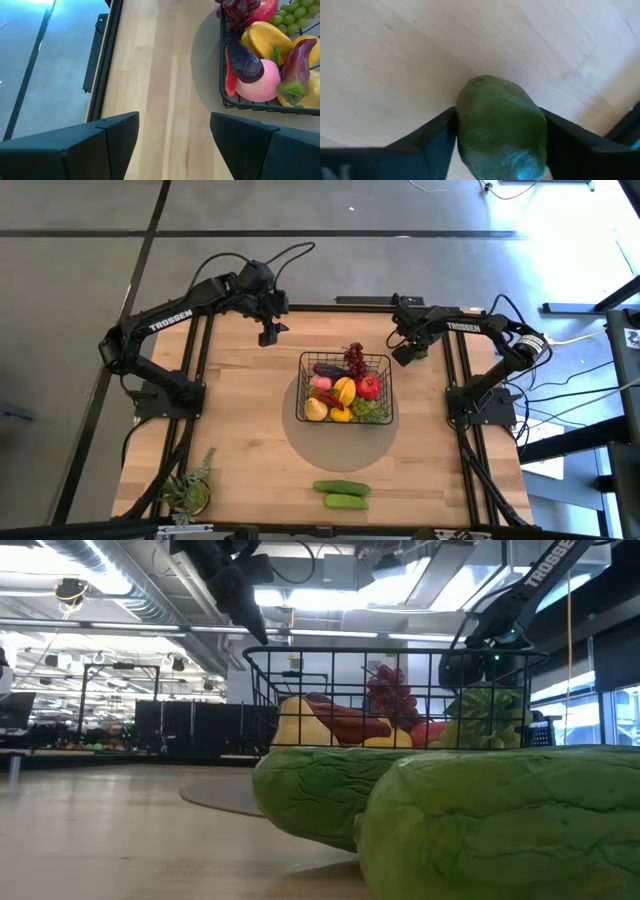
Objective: Build produce basket
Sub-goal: Put the green lime into the black wire basket
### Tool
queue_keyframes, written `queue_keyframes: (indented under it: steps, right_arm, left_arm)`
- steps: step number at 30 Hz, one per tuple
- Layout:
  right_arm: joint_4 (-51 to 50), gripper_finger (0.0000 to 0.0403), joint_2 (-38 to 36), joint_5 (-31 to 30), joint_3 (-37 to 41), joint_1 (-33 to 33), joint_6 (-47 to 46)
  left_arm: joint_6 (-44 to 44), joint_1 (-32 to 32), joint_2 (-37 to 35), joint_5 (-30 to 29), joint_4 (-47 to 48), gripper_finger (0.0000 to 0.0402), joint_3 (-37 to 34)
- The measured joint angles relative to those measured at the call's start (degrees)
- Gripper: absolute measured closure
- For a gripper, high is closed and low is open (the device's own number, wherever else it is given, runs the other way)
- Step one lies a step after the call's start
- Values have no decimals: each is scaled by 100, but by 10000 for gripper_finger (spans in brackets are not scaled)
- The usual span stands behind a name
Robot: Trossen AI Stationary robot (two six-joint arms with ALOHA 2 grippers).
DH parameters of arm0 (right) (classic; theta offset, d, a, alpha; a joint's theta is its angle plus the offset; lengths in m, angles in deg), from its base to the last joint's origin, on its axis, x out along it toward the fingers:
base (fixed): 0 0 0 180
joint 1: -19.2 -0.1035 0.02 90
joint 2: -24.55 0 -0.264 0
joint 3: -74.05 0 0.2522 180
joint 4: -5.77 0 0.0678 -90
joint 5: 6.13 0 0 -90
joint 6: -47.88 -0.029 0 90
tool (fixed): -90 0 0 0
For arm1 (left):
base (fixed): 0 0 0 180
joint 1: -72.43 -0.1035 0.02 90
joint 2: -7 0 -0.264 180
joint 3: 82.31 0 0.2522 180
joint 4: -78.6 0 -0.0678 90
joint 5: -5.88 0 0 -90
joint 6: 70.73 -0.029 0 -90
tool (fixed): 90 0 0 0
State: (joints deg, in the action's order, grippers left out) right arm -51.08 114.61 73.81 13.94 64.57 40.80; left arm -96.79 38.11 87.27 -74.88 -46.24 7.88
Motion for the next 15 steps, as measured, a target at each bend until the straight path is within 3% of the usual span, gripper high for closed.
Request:
queue_keyframes:
  steps: [6,15]
  right_arm:
    - [86,225,-8,195,-9,2,-167]
    - [-349,228,7,307,-215,-3,-494]
  left_arm:
    - [0,0,0,2,-1,168,0]
    - [1,2,0,0,-2,168,0]
